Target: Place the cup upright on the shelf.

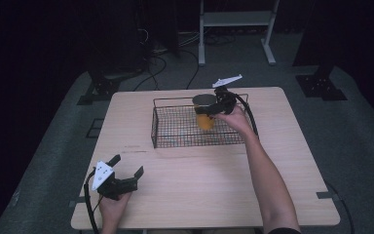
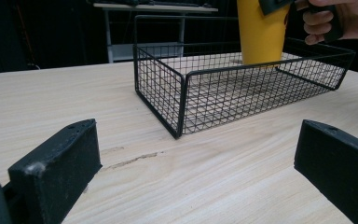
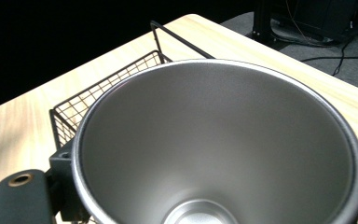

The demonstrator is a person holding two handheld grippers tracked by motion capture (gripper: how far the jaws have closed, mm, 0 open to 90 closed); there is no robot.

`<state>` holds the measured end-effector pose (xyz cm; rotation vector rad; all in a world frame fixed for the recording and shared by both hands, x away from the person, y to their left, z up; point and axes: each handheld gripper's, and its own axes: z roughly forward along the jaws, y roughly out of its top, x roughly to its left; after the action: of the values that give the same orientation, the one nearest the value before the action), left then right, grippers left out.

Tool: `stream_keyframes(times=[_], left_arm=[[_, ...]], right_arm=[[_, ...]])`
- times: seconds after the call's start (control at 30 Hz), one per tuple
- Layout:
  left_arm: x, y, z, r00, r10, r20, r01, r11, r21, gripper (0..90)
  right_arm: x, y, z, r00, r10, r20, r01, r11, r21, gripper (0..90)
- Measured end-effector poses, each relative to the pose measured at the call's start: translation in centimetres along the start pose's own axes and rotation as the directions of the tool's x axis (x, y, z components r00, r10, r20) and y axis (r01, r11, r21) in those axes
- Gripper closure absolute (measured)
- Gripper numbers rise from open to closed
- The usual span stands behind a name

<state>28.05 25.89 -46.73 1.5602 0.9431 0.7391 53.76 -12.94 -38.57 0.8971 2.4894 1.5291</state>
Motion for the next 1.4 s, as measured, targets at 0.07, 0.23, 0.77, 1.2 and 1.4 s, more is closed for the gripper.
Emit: stream_keyframes(times=[0.07, 0.23, 0.77, 1.2, 1.4], left_arm=[[0.0, 0.0, 0.0, 1.0, -0.001, 0.0, 0.001, 1.0, 0.0, 0.0], [0.0, 0.0, 0.0, 1.0, -0.006, -0.001, 0.006, 1.0, -0.003, 0.0], [0.0, 0.0, 0.0, 1.0, -0.008, -0.001, 0.008, 1.0, -0.004, 0.0], [0.0, 0.0, -0.1, 1.0, -0.008, -0.002, 0.008, 1.0, -0.005, 0.0], [0.1, 0.0, -0.1, 0.9999, -0.011, -0.002, 0.011, 0.9999, -0.007, 0.0]], right_arm=[[-0.2, -0.1, 0.1, 1.0, 0.005, 0.001, -0.005, 1.0, 0.004, 12.2], [-0.5, -0.4, 0.6, 0.9999, 0.009, 0.007, -0.009, 1.0, 0.022, 12.2], [-0.4, -0.6, 1.7, 0.9993, -0.025, 0.028, 0.024, 0.999, 0.045, 12.1], [-0.6, -1.1, 2.5, 0.9986, -0.044, 0.03, 0.041, 0.996, 0.079, 11.9], [-0.7, -1.5, 2.8, 0.9987, -0.042, 0.03, 0.039, 0.995, 0.096, 11.2]])
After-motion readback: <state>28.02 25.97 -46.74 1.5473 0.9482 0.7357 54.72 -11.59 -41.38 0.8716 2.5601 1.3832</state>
